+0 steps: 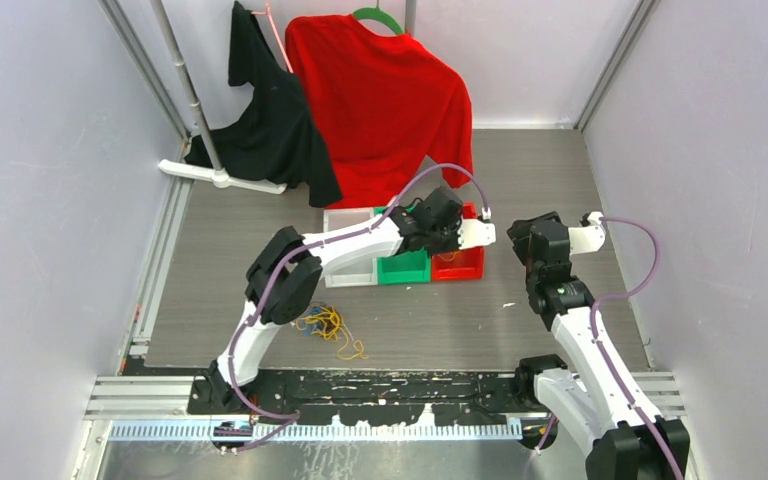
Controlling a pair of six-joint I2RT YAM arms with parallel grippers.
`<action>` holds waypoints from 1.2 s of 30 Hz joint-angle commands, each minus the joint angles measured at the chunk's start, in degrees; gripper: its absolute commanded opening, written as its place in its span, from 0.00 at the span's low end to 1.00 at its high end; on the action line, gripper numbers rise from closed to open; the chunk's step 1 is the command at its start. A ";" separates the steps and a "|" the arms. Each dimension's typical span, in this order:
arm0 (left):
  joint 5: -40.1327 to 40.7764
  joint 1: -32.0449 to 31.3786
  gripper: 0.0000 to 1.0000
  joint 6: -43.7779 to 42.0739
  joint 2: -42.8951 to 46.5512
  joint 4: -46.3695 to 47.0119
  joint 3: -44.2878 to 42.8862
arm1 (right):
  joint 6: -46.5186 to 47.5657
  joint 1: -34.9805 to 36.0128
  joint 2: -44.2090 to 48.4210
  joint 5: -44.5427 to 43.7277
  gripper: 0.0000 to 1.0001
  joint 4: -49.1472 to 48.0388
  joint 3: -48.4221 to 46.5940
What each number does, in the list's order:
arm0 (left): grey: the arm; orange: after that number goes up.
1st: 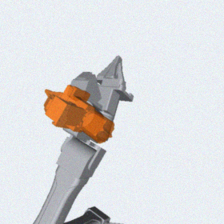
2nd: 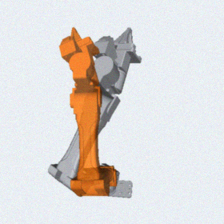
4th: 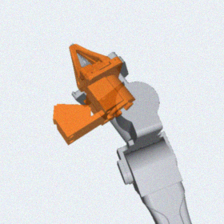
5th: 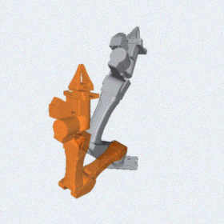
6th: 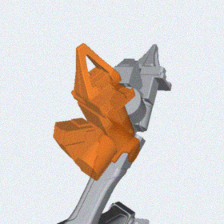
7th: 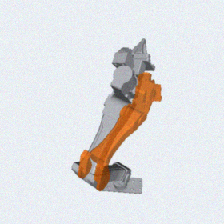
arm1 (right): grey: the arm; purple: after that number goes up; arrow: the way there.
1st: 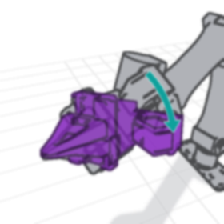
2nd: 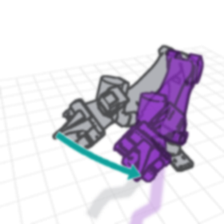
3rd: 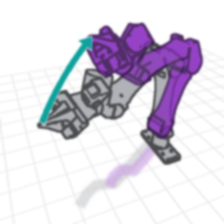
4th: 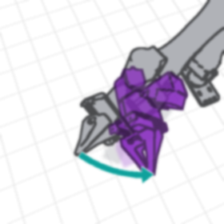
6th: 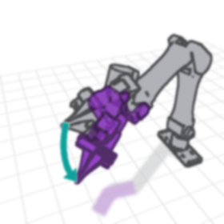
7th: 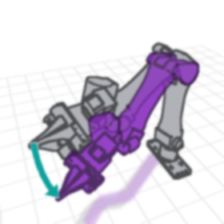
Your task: Untangle the cables
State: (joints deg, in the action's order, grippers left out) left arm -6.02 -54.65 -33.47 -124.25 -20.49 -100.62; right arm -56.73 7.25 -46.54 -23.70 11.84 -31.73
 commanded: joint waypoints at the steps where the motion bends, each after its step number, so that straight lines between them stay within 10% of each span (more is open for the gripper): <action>1: 0.96 0.07 0.21 -3.26 -0.52 -3.97 -5.29 | 1.05 -0.31 -0.01 -0.09 0.56 -0.86 -3.45; 5: -2.14 0.61 0.63 -3.73 2.26 -9.29 -6.91 | 1.87 -0.32 -0.13 0.49 0.56 -0.54 -4.26; 13: -11.70 3.28 0.99 -2.49 13.51 -21.84 -10.38 | 4.48 -0.31 0.88 1.60 0.55 1.29 -5.21; 24: -19.15 18.86 1.00 -0.53 23.79 -48.60 -13.58 | 9.91 10.64 -4.71 4.14 0.53 1.03 -8.35; 36: -26.76 31.45 0.90 -11.46 47.33 -55.75 23.69 | 23.23 41.76 -17.66 16.22 0.66 -7.81 -10.39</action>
State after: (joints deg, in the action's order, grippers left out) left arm -28.73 -23.27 -38.20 -82.50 -72.69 -87.24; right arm -38.22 42.59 -60.12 -11.31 9.85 -39.79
